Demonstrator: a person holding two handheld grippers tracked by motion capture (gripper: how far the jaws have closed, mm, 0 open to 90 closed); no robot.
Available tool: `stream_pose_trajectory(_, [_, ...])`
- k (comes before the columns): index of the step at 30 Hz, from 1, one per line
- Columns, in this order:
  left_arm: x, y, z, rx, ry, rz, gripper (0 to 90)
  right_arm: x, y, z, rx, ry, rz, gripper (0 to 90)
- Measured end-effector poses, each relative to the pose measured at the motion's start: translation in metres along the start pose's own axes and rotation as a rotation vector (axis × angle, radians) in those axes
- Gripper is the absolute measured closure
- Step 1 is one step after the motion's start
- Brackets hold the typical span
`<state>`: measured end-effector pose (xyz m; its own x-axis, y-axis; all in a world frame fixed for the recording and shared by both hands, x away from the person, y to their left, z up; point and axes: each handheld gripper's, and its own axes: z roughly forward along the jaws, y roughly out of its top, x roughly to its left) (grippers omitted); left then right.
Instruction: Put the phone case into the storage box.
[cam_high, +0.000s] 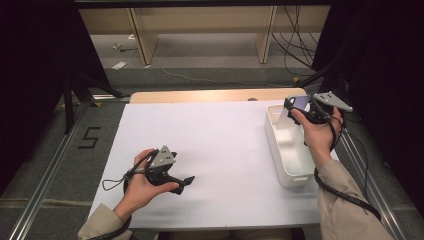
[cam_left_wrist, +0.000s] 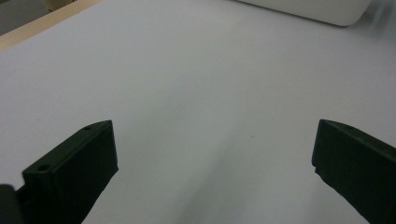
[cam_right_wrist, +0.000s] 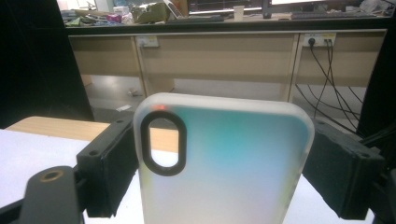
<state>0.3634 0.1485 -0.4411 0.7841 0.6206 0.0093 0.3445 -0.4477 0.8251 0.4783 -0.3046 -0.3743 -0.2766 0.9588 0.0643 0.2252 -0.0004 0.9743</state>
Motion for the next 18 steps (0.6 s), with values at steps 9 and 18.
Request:
stream_pose_trajectory(9, [0.0001,-0.0001,0.0002,0.001,-0.001,0.0,0.0,-0.0007,0.0006,0.0024,0.002,-0.002,-0.003,17.7])
stream_pose_trajectory(18, [0.0004,-0.0004,0.0005,-0.002,0.0,0.0,0.0,-0.0006,0.0023,0.0049,-0.002,-0.001,-0.004,17.7])
